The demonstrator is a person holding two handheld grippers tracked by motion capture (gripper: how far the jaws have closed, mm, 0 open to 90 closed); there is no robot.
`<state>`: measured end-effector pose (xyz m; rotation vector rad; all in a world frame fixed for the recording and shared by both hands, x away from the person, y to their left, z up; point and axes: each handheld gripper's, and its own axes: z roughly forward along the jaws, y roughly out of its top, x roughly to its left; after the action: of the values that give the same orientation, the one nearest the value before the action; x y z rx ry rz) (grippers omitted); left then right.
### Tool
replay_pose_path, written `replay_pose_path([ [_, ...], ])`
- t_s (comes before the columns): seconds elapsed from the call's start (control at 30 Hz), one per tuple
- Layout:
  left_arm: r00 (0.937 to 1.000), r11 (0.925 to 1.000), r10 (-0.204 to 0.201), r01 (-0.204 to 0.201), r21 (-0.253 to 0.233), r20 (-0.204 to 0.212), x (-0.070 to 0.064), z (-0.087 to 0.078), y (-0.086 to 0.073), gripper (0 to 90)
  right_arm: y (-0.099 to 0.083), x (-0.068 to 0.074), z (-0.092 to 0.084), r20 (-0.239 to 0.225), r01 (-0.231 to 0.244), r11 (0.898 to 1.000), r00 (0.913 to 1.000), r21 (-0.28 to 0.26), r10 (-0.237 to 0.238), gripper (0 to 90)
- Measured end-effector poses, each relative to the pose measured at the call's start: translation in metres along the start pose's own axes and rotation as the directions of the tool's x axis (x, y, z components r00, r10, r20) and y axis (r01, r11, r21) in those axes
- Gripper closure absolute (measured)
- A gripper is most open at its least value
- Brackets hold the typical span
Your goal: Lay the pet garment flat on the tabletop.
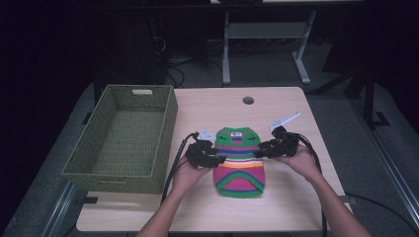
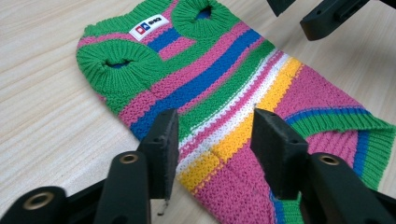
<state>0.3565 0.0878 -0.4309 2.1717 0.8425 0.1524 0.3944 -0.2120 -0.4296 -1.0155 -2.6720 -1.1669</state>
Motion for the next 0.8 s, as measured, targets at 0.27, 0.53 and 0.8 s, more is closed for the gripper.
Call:
replay_pose_path([
  [0.27, 0.9995, 0.9994, -0.028, 0.028, -0.018, 0.014, 0.003, -0.005, -0.005, 41.1, -0.004, 0.002, -0.007, 0.008, 0.002, 1.0, 1.0, 0.003, -0.002, 40.6],
  [0.53, 0.9997, 0.9997, -0.022, 0.022, -0.011, 0.01, -0.002, -0.008, -0.007, 32.5, -0.013, 0.004, -0.011, 0.01, 0.018, 1.0, 0.9998, 0.001, -0.018, 37.2],
  [0.8, 0.9993, 0.9995, -0.028, 0.027, -0.017, -0.024, -0.002, -0.017, -0.013, 26.0, -0.021, 0.004, -0.022, 0.013, 0.007, 1.0, 0.9999, -0.015, -0.007, 32.4],
])
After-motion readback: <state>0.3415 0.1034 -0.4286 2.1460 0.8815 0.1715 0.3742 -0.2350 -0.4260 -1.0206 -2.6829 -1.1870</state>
